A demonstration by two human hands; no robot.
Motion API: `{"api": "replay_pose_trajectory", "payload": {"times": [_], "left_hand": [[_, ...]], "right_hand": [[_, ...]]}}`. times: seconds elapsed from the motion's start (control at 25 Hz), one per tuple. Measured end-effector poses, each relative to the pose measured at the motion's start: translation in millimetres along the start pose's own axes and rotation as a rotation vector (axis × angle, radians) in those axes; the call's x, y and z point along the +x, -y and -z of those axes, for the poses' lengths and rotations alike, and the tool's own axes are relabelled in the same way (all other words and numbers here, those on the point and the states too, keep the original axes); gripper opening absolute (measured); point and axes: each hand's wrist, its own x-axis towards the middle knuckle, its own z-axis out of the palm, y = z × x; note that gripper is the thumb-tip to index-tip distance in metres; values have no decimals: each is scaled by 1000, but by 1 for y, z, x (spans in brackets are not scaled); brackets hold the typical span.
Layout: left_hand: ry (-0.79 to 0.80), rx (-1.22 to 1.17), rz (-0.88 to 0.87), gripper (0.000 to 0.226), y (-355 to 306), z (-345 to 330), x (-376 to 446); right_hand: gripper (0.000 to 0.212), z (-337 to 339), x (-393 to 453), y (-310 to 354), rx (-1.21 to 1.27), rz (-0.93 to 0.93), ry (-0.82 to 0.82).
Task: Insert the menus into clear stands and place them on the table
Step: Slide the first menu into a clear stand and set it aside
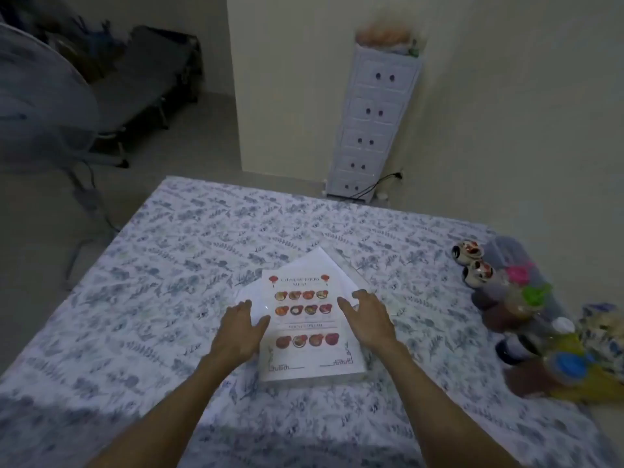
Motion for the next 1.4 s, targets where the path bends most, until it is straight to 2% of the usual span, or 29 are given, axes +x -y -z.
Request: {"api": "replay_pose_trajectory", "payload": {"times": [0.24,0.32,0.4,0.48,0.68,0.76,0.8,0.88,1.0,1.12,1.28,1.4], "left_hand": [[21,-441,307,58,15,-41,37],[8,-553,370,40,18,-46,48],[7,-592,372,20,20,-51,53],[-9,-601,361,15,22,-53,53],[-3,-627,342,12,25,-44,44],[-7,-617,315,8,24,-39,34],[-11,-620,283,13,21,-35,28],[15,-640,188,20,15,-29,19],[93,-709,34,17,-3,-29,5],[159,-770,-74,19,-33,-47,-10],[155,-742,-214,21,-87,-89,-19],[125,-724,-229,22,-128,-124,-16]], "right_hand": [[55,-40,32,-27,249,-310,39],[51,-44,37,-31,348,-364,50],[40,-48,39,-36,432,-370,59],[32,-49,39,-38,493,-385,16],[34,-46,31,-36,571,-411,-17],[33,-41,23,-35,572,-396,-16],[31,-37,18,-36,584,-381,-26],[22,-25,8,-39,600,-343,-55],[18,0,-7,-55,633,-287,-111],[19,32,-20,-84,620,-225,-167],[20,77,-20,-136,581,-151,-212],[35,104,-9,-175,568,-137,-271]]}}
